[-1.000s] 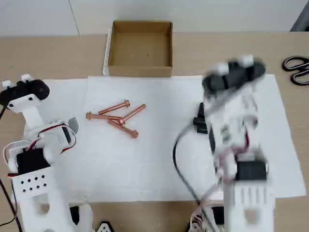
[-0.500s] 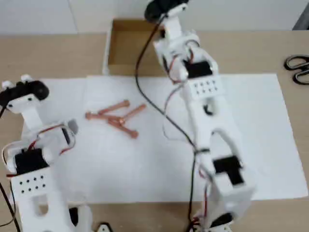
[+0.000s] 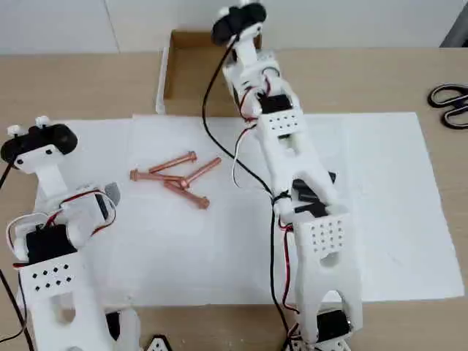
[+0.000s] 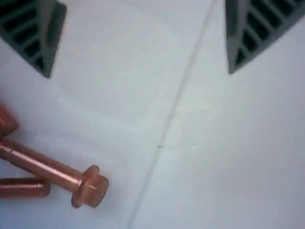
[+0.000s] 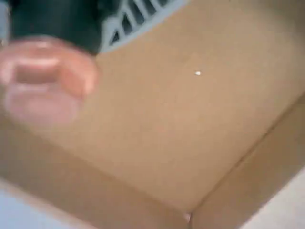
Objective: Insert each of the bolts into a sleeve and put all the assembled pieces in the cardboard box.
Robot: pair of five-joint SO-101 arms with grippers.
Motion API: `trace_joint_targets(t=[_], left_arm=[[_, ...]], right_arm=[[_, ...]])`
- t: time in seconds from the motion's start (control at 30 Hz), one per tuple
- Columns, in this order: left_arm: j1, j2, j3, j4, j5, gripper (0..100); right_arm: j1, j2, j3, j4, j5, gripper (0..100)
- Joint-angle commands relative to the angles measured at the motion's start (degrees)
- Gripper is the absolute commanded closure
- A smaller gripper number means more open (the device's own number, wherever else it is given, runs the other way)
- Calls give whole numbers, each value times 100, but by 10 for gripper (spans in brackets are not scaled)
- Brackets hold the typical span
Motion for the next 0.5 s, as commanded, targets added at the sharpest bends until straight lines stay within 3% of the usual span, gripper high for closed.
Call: trace_joint_targets(t=[0.0,0.2,0.47], left_arm=[[-18,-62,84,0,-35,773],[-18,-62,224,0,-35,773],[-18,-62,224,26,-44,773]], right_arm=[[-13,40,-431,-303,53,993],[-4,532,-431,-1218,62,994],[-31,822,-431,-1297,62,961]])
